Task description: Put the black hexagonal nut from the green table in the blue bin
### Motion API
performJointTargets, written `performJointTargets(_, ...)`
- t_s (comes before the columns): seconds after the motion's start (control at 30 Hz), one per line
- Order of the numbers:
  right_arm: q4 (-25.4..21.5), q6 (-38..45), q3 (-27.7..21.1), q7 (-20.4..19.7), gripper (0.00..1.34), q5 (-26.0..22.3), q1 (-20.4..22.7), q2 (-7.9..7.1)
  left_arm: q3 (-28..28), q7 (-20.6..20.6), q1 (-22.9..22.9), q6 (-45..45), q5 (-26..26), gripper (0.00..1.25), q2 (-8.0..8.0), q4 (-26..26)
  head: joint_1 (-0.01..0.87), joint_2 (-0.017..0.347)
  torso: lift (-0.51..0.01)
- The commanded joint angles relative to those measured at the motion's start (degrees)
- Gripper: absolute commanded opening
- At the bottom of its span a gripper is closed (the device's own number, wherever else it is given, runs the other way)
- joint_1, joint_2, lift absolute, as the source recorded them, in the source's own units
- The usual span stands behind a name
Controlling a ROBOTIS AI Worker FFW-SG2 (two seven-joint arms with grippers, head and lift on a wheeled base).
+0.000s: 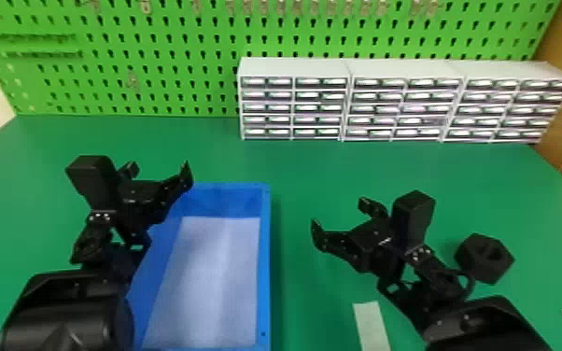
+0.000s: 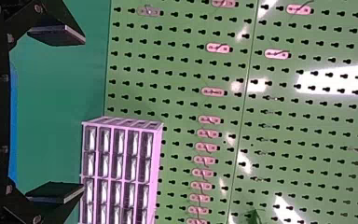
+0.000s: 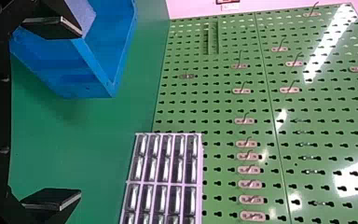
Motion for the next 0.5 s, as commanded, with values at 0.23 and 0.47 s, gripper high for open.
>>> performJointTargets(0.23, 0.00, -0.02, -0.03, 0.04, 1.23, 0.00, 0.06, 0.00, 0.05, -0.01, 0.09, 0.00, 0.09, 1.08, -0.15, 0.00, 0.686, 0.051, -0.097)
performJointTargets(0.47, 0.00, -0.02, 0.06, 0.04, 1.23, 0.00, 0.06, 0.00, 0.05, -0.01, 0.09, 0.00, 0.09, 1.08, -0.15, 0.00, 0.686, 0.051, -0.097)
